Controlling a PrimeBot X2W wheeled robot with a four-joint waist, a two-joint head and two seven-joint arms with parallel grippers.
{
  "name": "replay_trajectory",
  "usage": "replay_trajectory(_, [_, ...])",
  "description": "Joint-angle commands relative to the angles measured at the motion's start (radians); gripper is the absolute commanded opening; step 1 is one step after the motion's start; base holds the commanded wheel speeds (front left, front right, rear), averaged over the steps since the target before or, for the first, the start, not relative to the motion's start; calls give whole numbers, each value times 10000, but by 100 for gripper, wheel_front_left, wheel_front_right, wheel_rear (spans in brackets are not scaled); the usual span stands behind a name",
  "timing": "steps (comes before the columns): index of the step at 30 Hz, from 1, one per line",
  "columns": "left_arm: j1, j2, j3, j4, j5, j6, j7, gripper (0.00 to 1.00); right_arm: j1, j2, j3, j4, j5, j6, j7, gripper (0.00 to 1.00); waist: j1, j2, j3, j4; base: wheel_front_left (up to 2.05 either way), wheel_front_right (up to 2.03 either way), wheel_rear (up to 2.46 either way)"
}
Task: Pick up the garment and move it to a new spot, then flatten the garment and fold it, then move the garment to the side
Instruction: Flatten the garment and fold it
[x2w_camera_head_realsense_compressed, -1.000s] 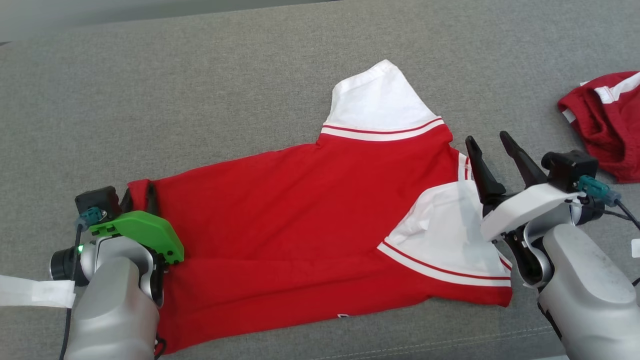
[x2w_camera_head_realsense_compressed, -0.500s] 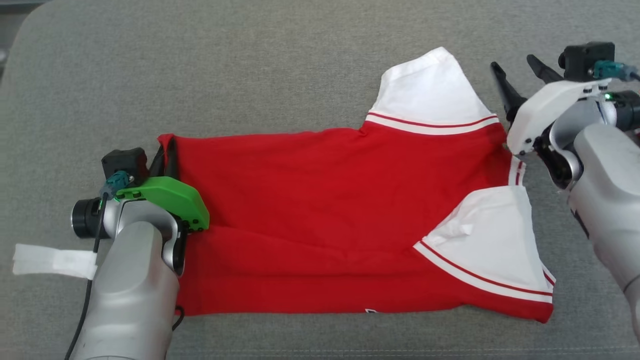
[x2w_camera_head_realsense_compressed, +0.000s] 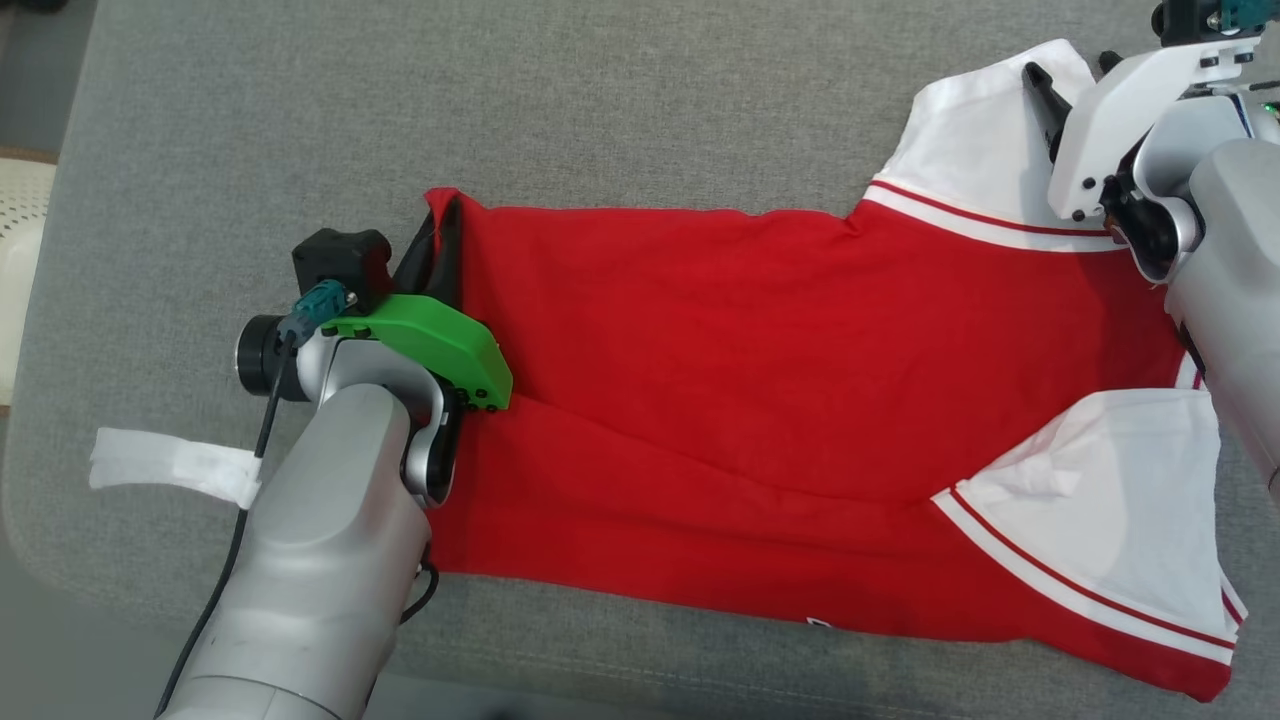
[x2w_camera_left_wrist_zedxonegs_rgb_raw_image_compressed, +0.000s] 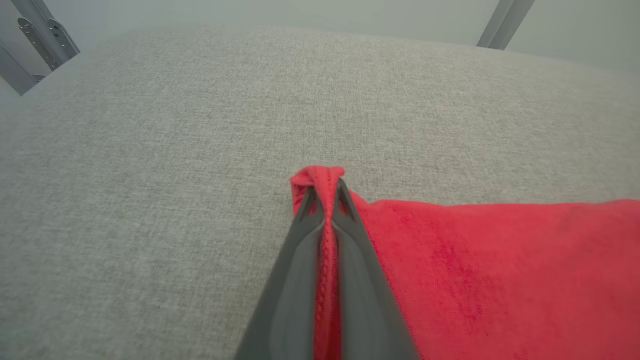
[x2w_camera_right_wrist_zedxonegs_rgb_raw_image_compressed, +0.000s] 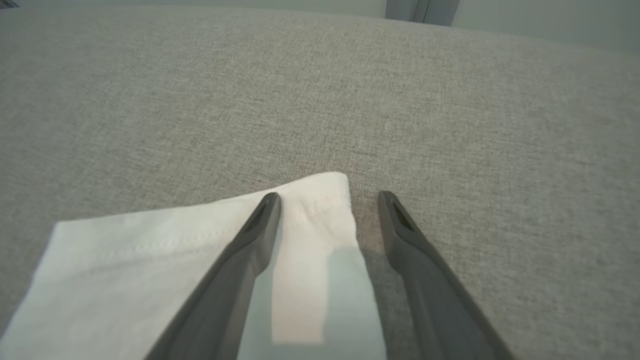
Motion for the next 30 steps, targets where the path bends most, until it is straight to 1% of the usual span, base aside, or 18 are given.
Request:
replay_trajectory(1, [-186, 14, -151, -60, -137, 109, -5, 0, -87, 77, 124, 94, 71, -9, 128, 100, -1, -1, 425, 405, 0, 0, 0])
replay_trajectory(3, [-237, 14, -394, -142, -358, 246, -4, 0, -5, 206, 274, 243, 213, -3, 390, 100, -1, -1, 457, 413, 0, 0, 0])
replay_trajectory(4, [-253, 12, -482, -162, -442, 315, -4, 0, 60, 270, 377, 293, 272, -1, 519, 86, -1, -1, 458, 400, 0, 0, 0])
replay_trajectory(5, [-252, 14, -541, -173, -496, 366, -4, 0, 84, 289, 467, 303, 324, 0, 567, 38, -1, -1, 446, 378, 0, 0, 0])
replay_trajectory(6, [-241, 16, -587, -165, -536, 406, -4, 0, 80, 230, 532, 322, 323, 0, 456, 0, -1, -1, 417, 348, 0, 0, 0])
replay_trajectory(8, [-196, 16, -643, -125, -601, 460, -4, 0, 72, 94, 694, 362, 297, -5, 307, 0, -1, -1, 329, 278, 0, 0, 0])
replay_trajectory(12, [-155, 14, -536, -8, -523, 516, -4, 0, -290, -133, 690, 341, 347, -15, -538, 0, -1, -1, 142, 70, 0, 0, 0])
replay_trajectory(16, [0, 26, -212, 207, -324, 538, -4, 0, -372, 21, 772, 129, 548, -12, -1293, 0, -1, -1, -175, -237, 0, 0, 0])
replay_trajectory(23, [447, 132, 681, 548, 273, 363, -4, 0, 469, -18, 1277, -814, 1422, -12, -2147, 0, -1, -1, -991, -923, 0, 0, 0])
replay_trajectory(30, [1184, 298, 1448, 594, 835, 123, -4, 0, 1873, -393, 1919, -2153, 2676, -11, -2893, 0, -1, -1, -2012, -1395, 0, 0, 0])
